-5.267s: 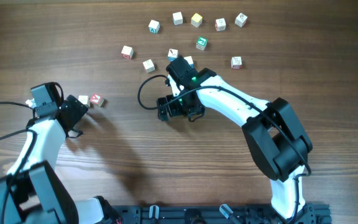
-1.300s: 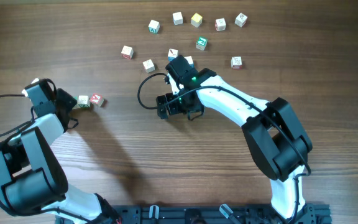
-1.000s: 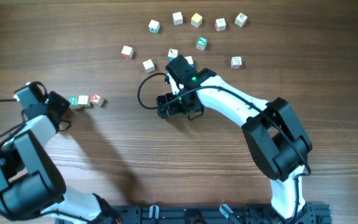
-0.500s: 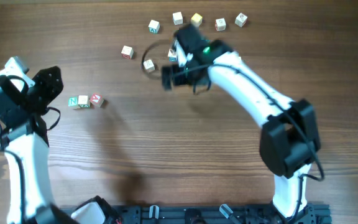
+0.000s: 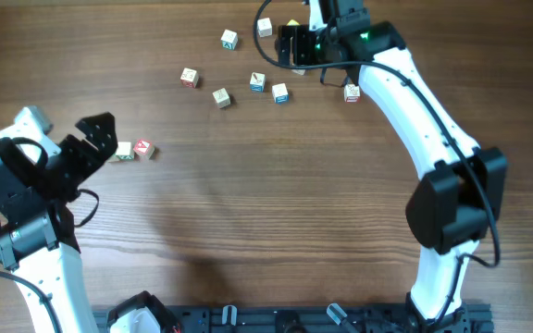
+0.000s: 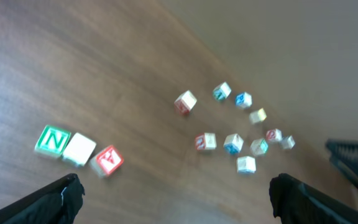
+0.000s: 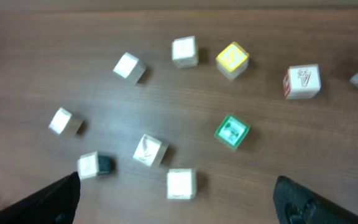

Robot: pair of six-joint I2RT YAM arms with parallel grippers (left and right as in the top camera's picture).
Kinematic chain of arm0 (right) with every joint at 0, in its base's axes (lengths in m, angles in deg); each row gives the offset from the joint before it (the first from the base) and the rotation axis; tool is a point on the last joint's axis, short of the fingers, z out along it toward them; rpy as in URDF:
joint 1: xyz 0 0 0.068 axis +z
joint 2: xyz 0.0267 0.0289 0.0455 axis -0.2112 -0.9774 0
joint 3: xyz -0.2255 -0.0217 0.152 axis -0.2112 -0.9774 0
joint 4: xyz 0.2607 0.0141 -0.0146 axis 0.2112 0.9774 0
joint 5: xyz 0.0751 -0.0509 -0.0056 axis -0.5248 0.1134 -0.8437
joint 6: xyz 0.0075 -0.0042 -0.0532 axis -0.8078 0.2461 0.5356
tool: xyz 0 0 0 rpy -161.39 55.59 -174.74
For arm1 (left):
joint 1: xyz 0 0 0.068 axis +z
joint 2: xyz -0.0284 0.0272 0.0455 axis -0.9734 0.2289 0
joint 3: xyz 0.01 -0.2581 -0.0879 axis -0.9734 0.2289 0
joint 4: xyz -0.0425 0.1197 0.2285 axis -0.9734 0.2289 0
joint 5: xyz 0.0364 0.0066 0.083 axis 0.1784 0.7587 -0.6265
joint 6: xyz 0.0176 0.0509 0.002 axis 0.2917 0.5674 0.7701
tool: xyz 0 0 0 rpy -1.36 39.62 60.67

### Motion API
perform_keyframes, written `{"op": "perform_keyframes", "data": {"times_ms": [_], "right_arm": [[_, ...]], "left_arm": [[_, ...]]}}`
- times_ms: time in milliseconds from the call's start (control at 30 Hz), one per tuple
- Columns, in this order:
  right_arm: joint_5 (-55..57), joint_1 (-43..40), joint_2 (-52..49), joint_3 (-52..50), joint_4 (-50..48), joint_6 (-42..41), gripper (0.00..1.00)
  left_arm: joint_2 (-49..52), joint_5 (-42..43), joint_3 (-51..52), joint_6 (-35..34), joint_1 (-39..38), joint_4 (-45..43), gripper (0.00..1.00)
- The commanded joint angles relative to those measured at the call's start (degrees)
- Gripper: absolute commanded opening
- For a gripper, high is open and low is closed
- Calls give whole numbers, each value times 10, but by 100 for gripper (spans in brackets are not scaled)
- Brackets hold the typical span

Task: Form a horizontal line
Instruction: 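Reach the right gripper into the cluster and grasp the green block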

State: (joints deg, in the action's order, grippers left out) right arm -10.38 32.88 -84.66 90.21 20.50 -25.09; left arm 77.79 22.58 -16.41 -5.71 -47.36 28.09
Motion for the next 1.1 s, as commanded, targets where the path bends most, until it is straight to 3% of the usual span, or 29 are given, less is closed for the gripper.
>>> {"op": "perform_keyframes", "data": {"times_ms": [0, 133, 400, 533, 733, 867, 1067], "right_arm": [[71, 1, -78, 6, -47, -63, 100], [124, 2, -134, 6, -95, -104, 99], [125, 7, -213, 6, -155, -163, 99], [124, 9, -215, 6, -160, -194, 83], [117, 14, -215, 6, -156, -191, 41], [82, 14, -202, 6, -152, -173, 30], [68, 15, -135, 6, -129, -131, 25]], "left_arm": [[-5, 5, -5, 37, 0, 25, 100], [-5, 5, -5, 42, 0, 37, 100], [-5, -21, -5, 45, 0, 44, 100], [-5, -42, -5, 45, 0, 59, 100], [-5, -56, -5, 45, 0, 68, 100], [-11, -58, -5, 45, 3, 64, 100], [-51, -61, -5, 45, 40, 56, 100]]}}
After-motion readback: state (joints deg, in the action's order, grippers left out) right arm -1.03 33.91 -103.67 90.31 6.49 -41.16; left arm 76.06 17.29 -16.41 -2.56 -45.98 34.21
